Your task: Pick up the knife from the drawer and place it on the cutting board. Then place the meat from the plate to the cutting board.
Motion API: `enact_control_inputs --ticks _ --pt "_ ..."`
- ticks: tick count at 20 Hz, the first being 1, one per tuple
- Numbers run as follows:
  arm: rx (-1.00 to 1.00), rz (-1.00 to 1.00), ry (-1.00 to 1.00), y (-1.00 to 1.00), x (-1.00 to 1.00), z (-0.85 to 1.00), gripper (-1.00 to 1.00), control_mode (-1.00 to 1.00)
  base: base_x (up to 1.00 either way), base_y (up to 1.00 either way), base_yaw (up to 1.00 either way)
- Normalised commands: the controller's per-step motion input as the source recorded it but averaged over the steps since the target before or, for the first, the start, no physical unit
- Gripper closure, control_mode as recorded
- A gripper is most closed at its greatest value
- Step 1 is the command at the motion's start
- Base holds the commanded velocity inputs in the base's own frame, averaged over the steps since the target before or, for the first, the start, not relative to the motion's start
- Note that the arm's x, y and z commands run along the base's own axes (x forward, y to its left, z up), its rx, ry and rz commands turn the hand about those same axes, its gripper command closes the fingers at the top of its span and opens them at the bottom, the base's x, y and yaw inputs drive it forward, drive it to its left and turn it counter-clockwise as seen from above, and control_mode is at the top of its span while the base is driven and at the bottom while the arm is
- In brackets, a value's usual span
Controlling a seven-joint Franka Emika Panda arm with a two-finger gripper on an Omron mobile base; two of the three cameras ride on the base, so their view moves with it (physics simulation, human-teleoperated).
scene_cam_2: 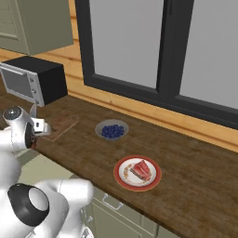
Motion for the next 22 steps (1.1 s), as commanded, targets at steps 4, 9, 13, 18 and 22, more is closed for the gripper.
enact_control_inputs --ticks 4,9,13,18,22 --pt "-0.08 -0.07 0.07 0.03 0.91 -0.01 1.0 -1.0 0.0 0.0 0.0" --pt "-0.12 0.0 0.04 0.24 0.76 -0.27 1.0 -1.0 0.0 0.0 0.0" --pt "-0.11 0.0 0.0 0.32 0.52 -0.35 1.0 -1.0 0.0 0.0 0.0" --pt "-0.07 0.0 0.0 0.15 0.49 -0.36 1.0 -1.0 0.0 0.0 0.0" --pt "-0.03 0.0 0.0 0.0 0.44 -0.3 -1.0 -1.0 0.0 0.0 0.0"
